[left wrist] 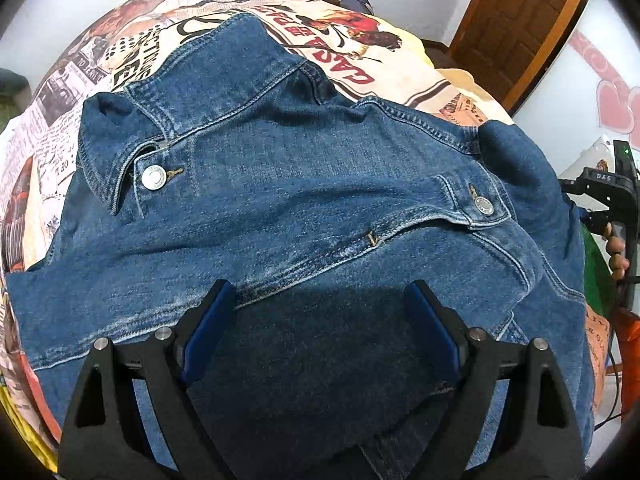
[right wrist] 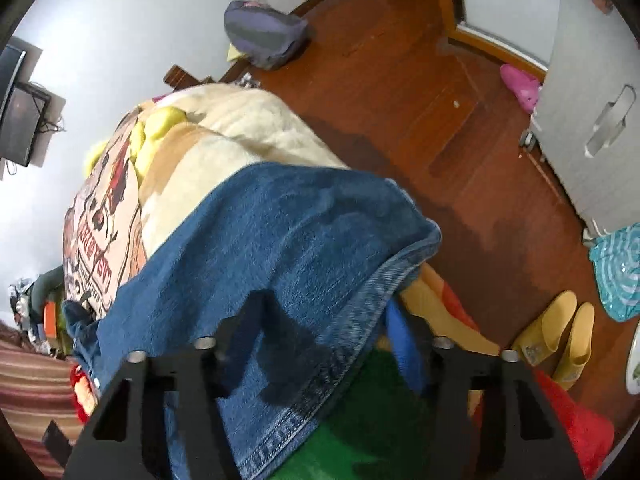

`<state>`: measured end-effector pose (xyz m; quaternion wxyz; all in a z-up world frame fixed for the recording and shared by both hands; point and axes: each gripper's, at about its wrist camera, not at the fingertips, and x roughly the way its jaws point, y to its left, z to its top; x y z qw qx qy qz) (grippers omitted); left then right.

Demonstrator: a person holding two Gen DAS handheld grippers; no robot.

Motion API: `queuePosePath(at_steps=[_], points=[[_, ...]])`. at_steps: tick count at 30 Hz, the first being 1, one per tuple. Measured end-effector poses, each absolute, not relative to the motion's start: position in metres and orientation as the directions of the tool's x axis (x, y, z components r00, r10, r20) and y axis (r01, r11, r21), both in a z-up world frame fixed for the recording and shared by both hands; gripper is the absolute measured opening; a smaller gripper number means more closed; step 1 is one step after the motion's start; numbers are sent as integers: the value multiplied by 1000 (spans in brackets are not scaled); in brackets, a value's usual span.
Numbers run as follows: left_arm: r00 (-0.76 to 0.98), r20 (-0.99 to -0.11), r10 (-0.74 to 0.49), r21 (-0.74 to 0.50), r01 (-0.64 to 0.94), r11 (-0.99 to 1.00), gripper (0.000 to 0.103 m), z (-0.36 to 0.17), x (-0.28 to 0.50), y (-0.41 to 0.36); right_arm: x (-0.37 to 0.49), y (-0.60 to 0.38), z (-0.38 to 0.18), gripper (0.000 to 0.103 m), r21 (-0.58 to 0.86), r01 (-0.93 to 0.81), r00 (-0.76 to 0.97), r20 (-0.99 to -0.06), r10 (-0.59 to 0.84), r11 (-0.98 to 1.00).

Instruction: Fold large clothes

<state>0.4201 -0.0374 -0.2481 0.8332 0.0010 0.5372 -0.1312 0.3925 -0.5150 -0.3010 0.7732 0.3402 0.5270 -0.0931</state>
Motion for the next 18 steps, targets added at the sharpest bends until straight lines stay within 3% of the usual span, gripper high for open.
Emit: queuePosePath(at_steps=[1,6,18], points=[[391,-895,-216,-140,213,967,88,-247,419,-36,392,-514,-299,33,424,499,435,-877,204,756],[416,-884,-214,-141,198,970,88,-234,410,-25,389,-501,-268,17,408,436,493,-854,166,802],[519,-827,-217,-153,163,975,88,-188,382,9,370,-406,-124,15,478,83,690,-661,295,875]])
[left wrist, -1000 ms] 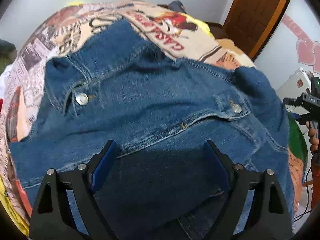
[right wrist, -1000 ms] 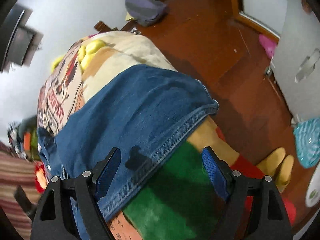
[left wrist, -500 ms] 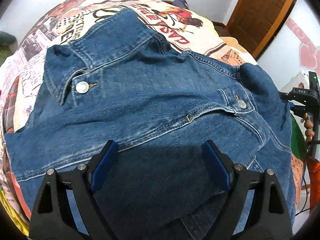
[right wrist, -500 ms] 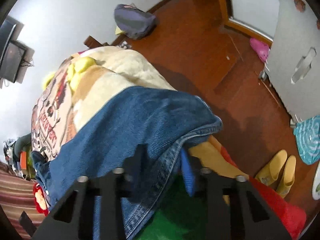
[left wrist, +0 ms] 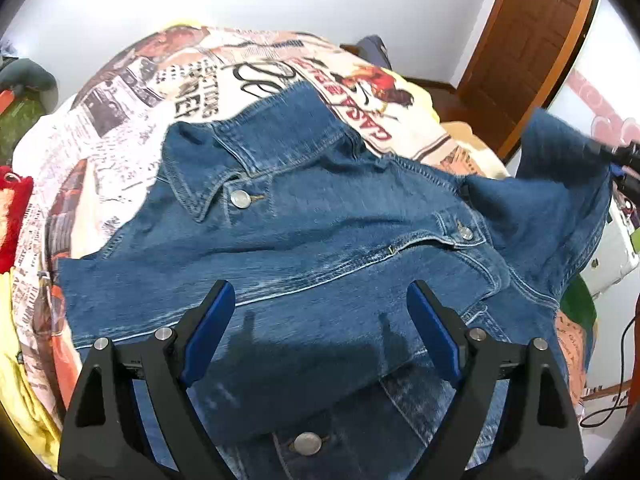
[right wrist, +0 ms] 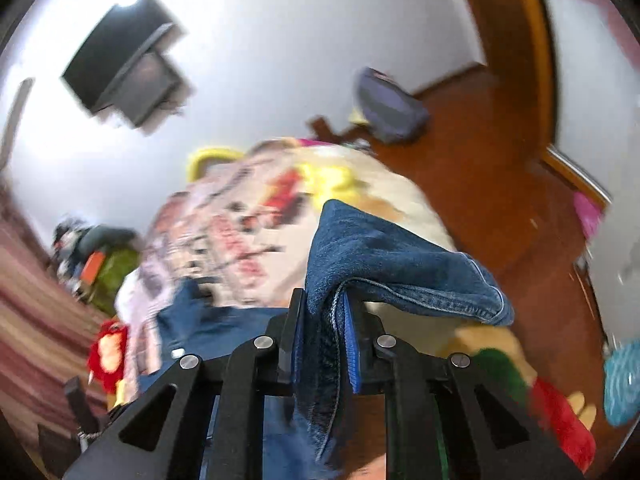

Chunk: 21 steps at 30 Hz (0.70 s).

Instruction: Fold large clothes

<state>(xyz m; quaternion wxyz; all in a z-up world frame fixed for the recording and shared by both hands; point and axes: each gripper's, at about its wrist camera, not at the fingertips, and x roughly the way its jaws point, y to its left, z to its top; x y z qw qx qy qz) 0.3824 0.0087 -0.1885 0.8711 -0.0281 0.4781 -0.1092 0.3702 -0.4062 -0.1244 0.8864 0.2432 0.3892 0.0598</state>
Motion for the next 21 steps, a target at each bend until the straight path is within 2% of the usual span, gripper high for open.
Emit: queuePosePath(at_steps=[5,10,16,21], points=[[553,-802,-225,-169,151,974,88,-174,368,23,377,-334,-90,15,484,-72,673,-621,401,872],[589,-778,-216,-173,129,976,88,-162,349,46,390,-255,-93,15,511,-177,579,-637,509,841],[609,-773,-178,-159,86,984,88,-159,327,75,385,-156,-132,13,443,-305,419,-732,537,843],[603,-783,-151,-150,52,987,88,-164,315,91,372,-124,-184,13,358,-352,312,-826,469,865]])
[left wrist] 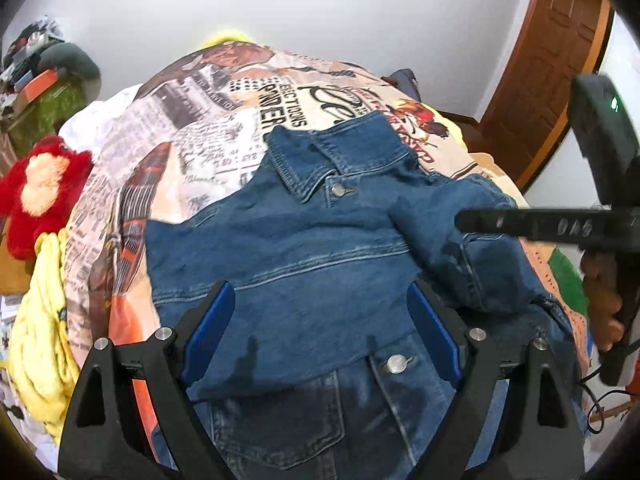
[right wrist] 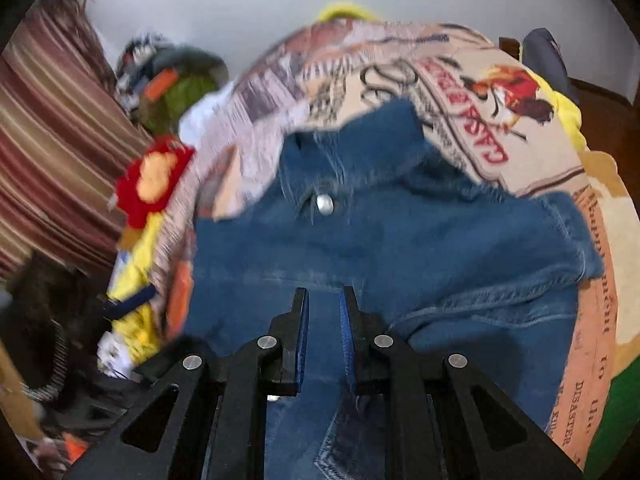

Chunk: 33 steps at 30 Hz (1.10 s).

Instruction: Fold large clothes

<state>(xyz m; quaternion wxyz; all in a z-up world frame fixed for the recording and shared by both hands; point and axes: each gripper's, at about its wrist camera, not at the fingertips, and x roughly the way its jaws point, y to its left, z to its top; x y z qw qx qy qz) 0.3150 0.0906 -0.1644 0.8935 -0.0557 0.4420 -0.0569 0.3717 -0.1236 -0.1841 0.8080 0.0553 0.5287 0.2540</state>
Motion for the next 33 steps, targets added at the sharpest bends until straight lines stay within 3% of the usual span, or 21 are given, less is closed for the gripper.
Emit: queuePosePath(at_steps=[8,16,27,33], points=[[614,-779,-129,-89,96,991,88,-153,324,68,368,-179,-162,13,257,-313,424,-824,377,914],[586,-790,-180,-32,255,967,88,-146,365,-15,369,-267,-161,13,138,-226,483,-844,234,964],[387,-912,-134,33,397,917,88,-221,444,-104,366,-314,-223,13,134,-178,411,-890,198,975],[383,-916,-120,55,415,908,87,-240,463,-118,372,-305,-249,13,187,-173,374,-896,240,967]])
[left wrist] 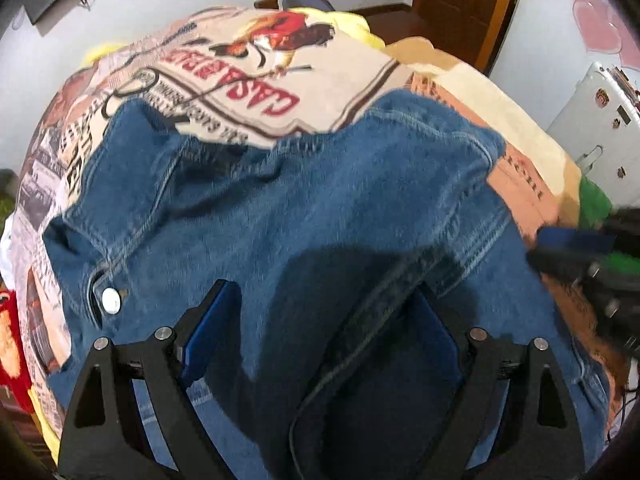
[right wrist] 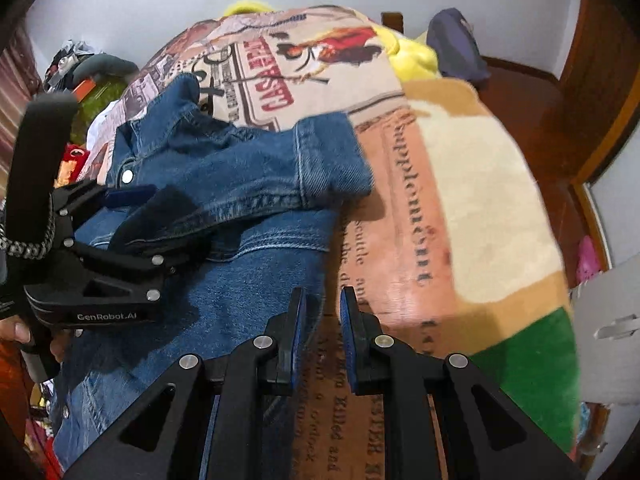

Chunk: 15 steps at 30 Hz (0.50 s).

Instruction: Fold large clothes

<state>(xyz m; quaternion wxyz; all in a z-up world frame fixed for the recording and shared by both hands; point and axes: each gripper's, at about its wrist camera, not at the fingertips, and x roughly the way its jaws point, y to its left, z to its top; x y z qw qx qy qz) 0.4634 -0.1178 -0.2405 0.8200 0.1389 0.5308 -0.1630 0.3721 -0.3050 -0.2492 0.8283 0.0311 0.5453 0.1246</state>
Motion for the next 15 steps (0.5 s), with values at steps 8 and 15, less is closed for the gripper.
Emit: queuePosePath(at_steps=[8,15], points=[[471,-876,-104,62,325,944,15,-223,484,-99,378,-300,-271,13,207,-187,328,-908,260,960],[616,-779,-117,11,200,980,14,-155,458,-30,376,-300,-274,13,210,-198,325,-908,266,957]])
